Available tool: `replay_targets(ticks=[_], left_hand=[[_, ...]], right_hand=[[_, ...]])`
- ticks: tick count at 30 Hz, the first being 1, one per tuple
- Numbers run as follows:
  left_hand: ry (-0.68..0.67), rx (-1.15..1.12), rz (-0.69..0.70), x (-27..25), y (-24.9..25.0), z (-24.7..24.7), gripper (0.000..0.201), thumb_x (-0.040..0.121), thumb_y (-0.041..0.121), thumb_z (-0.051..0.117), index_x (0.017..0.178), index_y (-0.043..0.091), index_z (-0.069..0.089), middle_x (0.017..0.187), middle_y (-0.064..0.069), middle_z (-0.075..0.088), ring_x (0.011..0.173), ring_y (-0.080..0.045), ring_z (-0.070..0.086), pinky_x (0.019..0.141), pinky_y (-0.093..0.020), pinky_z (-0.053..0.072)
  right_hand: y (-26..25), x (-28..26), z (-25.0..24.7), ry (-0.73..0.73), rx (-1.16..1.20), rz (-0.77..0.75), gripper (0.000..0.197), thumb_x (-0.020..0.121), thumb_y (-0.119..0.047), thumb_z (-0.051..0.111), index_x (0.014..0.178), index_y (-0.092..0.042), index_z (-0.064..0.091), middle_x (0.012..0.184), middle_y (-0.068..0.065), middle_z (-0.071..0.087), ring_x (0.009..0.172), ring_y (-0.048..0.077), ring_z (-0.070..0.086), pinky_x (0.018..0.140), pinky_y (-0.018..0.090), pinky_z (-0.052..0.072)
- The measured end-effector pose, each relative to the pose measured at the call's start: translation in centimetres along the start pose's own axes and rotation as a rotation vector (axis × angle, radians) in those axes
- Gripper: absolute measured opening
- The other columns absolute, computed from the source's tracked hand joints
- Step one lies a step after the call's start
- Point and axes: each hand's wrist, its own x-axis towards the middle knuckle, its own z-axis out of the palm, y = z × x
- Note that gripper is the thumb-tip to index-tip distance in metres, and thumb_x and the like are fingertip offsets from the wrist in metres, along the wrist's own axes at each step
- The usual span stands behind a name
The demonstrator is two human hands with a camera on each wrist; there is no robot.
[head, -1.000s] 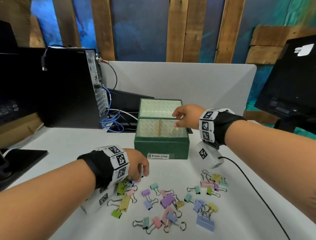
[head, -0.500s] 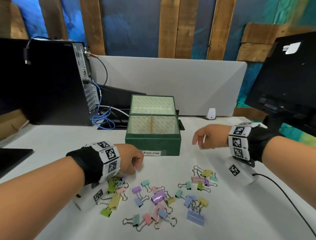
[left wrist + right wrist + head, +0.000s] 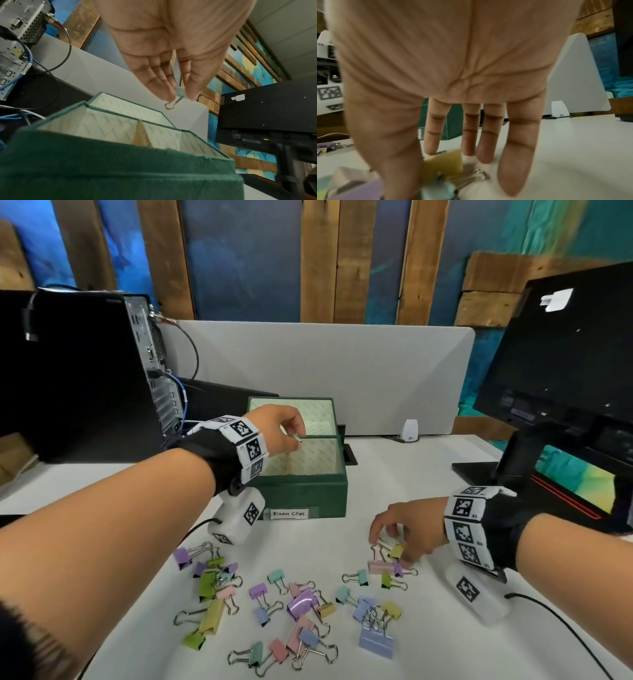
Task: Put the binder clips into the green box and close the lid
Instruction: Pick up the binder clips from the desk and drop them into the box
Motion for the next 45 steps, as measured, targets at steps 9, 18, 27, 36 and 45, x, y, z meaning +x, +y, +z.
replay_targets(ticks=[9, 18, 27, 36, 45], left_hand=[[-0.055, 0.156, -0.099, 0.0, -1.9, -0.6, 0.015, 0.079, 0.01, 0.066, 0.088, 0.021, 0.064, 0.091, 0.005, 0.059, 0.074, -0.011, 0.055, 0.061, -0.019, 0.043], [-0.055, 0.068, 0.035, 0.2, 1.3, 1.6, 0.011, 0.081, 0.014, 0.068, 0.09, 0.019, 0.065, 0.078, 0.016, 0.052, 0.075, -0.011, 0.055, 0.063, -0.015, 0.042], [-0.056, 0.089, -0.041, 0.7, 1.4, 2.3, 0.014, 0.08, 0.014, 0.069, 0.092, 0.018, 0.065, 0.085, 0.007, 0.057, 0.076, -0.014, 0.055, 0.066, -0.021, 0.047], [-0.208, 0.098, 0.039, -1.8, 1.9, 1.4, 0.027, 0.081, 0.024, 0.068, 0.108, 0.026, 0.062, 0.113, 0.007, 0.058, 0.102, -0.011, 0.06, 0.093, -0.031, 0.049], [-0.75, 0.35, 0.072, -8.7, 1.6, 1.8, 0.04, 0.077, 0.026, 0.07, 0.114, 0.037, 0.059, 0.1, 0.017, 0.054, 0.083, -0.004, 0.057, 0.07, -0.015, 0.046]], right_hand=[[0.4, 0.9, 0.5, 0.076, -0.054, -0.055, 0.038, 0.079, -0.01, 0.062, 0.111, -0.029, 0.059, 0.099, -0.002, 0.05, 0.081, 0.017, 0.051, 0.078, 0.033, 0.052], [-0.4, 1.2, 1.0, 0.148, -0.16, -0.066, 0.022, 0.079, -0.011, 0.061, 0.082, -0.03, 0.049, 0.093, -0.003, 0.048, 0.074, 0.015, 0.046, 0.058, 0.02, 0.036], [-0.6, 1.1, 0.9, 0.156, -0.147, -0.099, 0.022, 0.081, -0.007, 0.057, 0.088, -0.027, 0.051, 0.094, -0.002, 0.05, 0.065, 0.007, 0.043, 0.055, 0.014, 0.033], [-0.5, 1.2, 0.9, 0.166, -0.155, -0.102, 0.024, 0.081, -0.003, 0.055, 0.088, -0.026, 0.05, 0.091, -0.002, 0.049, 0.06, 0.003, 0.038, 0.056, 0.014, 0.033], [-0.4, 1.3, 1.1, 0.228, -0.134, -0.095, 0.022, 0.079, -0.007, 0.057, 0.089, -0.026, 0.057, 0.095, -0.002, 0.053, 0.075, 0.013, 0.046, 0.065, 0.019, 0.042]])
